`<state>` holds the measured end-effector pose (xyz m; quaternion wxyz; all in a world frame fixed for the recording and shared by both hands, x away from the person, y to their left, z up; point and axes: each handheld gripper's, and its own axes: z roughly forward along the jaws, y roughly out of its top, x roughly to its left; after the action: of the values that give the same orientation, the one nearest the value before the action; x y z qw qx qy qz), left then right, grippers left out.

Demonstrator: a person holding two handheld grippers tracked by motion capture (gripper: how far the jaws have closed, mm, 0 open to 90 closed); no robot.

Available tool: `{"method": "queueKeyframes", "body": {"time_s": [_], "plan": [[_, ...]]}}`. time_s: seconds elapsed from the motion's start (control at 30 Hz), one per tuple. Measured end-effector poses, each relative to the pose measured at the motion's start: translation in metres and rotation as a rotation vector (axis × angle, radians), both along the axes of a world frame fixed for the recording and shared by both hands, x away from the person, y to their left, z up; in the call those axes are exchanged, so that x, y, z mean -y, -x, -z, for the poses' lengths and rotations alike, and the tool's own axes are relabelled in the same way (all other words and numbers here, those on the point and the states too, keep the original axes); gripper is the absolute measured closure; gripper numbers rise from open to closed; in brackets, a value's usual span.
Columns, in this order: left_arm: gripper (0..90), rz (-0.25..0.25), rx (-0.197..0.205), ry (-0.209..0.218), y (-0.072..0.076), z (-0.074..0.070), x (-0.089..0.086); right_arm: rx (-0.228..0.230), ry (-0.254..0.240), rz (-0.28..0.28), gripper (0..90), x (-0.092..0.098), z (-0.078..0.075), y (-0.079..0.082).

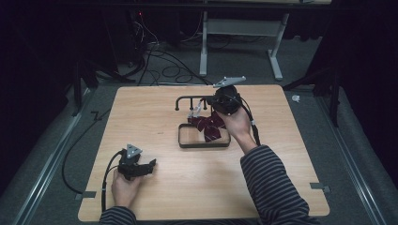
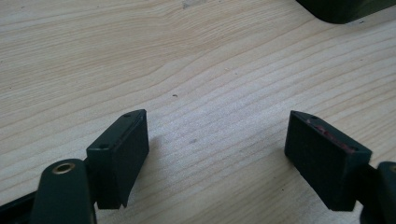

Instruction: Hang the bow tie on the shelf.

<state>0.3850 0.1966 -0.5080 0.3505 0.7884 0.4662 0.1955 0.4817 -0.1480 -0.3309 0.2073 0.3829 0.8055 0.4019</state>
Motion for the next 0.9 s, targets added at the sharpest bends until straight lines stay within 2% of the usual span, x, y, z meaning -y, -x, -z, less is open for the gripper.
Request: {"method": "queueKeyframes", "body": {"time_s": [0.03,0.2,0.63,0.9], "plan": [[22.3,0.0,0.0,0.0,0.0,0.0,0.0,-0.012,-0.009,0.002,88.2,0.001,0.0,0.0],[22.3,0.0,0.0,0.0,0.0,0.0,0.0,-0.013,-0.026,0.004,84.8,0.004,-0.002,0.001],[22.3,-0.001,0.003,0.002,0.0,0.0,0.0,0.013,-0.061,0.007,80.6,0.015,-0.011,0.008],[22.3,-0.002,0.003,0.002,0.0,0.0,0.0,0.028,-0.074,0.019,79.5,0.03,-0.017,0.017]]}}
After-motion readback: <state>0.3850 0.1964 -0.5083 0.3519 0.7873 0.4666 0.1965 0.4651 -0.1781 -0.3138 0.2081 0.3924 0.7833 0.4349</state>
